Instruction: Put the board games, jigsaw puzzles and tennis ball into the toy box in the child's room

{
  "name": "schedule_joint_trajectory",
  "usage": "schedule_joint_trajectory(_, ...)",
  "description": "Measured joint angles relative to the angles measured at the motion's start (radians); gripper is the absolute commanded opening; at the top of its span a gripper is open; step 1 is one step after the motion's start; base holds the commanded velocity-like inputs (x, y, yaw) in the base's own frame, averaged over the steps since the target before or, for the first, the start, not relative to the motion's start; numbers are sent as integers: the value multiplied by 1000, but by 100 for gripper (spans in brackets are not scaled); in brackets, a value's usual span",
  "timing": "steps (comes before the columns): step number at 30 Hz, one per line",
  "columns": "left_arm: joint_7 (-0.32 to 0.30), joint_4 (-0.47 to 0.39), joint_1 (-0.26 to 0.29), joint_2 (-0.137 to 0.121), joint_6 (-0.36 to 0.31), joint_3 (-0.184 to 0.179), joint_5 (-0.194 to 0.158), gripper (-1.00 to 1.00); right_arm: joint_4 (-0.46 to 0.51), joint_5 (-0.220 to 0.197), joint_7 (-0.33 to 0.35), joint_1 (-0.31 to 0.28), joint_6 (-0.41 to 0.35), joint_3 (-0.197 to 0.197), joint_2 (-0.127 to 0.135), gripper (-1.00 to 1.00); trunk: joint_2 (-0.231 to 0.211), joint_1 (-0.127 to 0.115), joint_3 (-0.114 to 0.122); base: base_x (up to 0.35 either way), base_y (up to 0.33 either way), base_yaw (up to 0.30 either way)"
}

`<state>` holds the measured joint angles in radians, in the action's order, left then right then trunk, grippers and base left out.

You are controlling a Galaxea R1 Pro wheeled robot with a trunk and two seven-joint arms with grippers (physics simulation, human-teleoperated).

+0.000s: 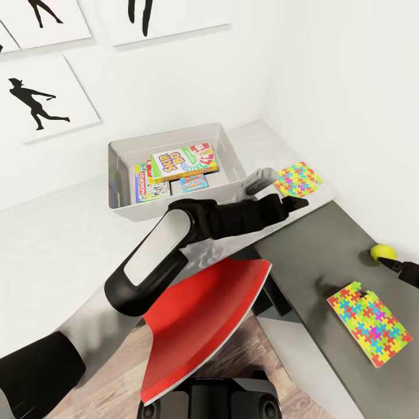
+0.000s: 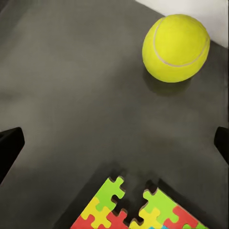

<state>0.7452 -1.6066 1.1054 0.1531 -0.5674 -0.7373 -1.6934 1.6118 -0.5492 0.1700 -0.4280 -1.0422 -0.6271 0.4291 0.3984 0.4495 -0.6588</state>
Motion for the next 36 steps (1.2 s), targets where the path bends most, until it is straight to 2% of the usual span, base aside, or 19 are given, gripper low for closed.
schedule_joint_trajectory(8, 11, 2, 3, 0, 0, 2, -5, 100, -1, 1, -83, -35, 0, 3, -16, 100, 0, 0, 0, 0, 0, 0)
schedule_joint_trajectory(19, 16, 2, 4, 0, 0, 3, -8, 100, 1, 14, -185, -96, 0, 11, -60, 100, 0, 0, 0, 0, 0, 0)
schedule_joint_trajectory(24, 17, 1, 3, 1, 0, 3, -10, 100, 1, 21, -274, -136, -1, 29, -85, 100, 0, 0, 0, 0, 0, 0)
schedule_joint_trajectory(25, 17, 1, 3, 1, 0, 3, -10, 100, 1, 21, -275, -137, -1, 29, -85, 100, 0, 0, 0, 0, 0, 0)
schedule_joint_trajectory(29, 17, 1, 3, 1, 0, 3, -10, 100, -4, 20, -367, -178, -1, 61, -104, 100, 0, 0, 0, 0, 0, 0)
schedule_joint_trajectory(30, 17, 1, 3, 1, 0, 3, -10, 100, -4, 21, -367, -178, -1, 61, -104, 100, 0, 0, 0, 0, 0, 0)
schedule_joint_trajectory(33, 18, 1, 4, 1, 0, 2, -11, 100, -18, 21, -434, -208, -1, 75, -116, 100, 0, 0, 0, 0, 0, 0)
schedule_joint_trajectory(36, 22, 1, 4, 1, 0, 2, -11, 100, -36, 21, -470, -229, 10, 81, -122, 100, 0, 0, 0, 0, 0, 0)
